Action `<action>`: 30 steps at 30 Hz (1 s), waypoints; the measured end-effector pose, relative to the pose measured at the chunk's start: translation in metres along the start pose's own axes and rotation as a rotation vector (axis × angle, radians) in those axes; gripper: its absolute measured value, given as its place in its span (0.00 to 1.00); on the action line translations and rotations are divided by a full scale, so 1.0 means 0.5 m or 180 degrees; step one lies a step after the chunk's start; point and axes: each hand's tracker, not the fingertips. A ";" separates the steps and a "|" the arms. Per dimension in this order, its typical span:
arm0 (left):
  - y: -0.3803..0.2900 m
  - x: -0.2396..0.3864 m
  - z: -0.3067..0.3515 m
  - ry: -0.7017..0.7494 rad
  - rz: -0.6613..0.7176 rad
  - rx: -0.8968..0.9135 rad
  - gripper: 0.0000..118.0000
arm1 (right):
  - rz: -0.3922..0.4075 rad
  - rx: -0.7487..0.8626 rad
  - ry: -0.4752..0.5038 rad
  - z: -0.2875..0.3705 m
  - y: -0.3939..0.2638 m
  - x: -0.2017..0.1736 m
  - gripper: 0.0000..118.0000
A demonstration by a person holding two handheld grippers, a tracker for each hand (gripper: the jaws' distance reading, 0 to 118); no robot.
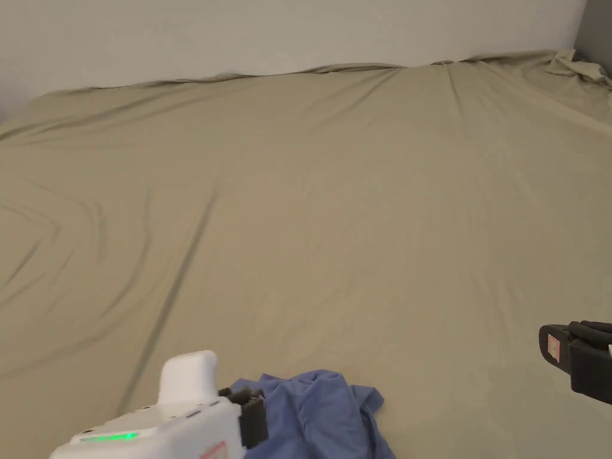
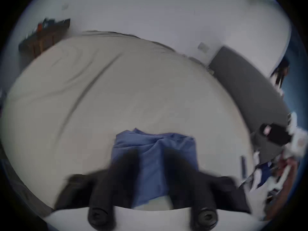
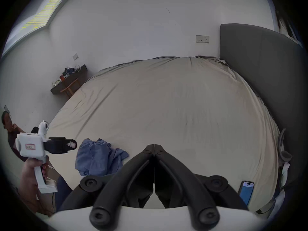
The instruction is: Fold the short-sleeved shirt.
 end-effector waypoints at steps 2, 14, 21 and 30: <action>-0.015 0.056 -0.043 -0.0414 -0.0269 0.0021 0.11 | 0.0027 -0.0014 0.0003 0.000 0.000 -0.008 0.02; -0.111 0.282 -0.228 -0.0580 -0.0896 -0.0626 0.11 | 0.0234 0.0052 0.0033 0.046 0.017 -0.025 0.02; -0.044 0.135 -0.029 -0.1821 -0.0170 -0.0331 0.11 | 0.0220 0.0161 0.0799 0.022 0.025 -0.039 0.02; -0.016 -0.188 0.087 -0.0694 0.0586 0.0024 0.11 | -0.0272 -0.0886 0.2138 -0.261 -0.070 -0.136 0.02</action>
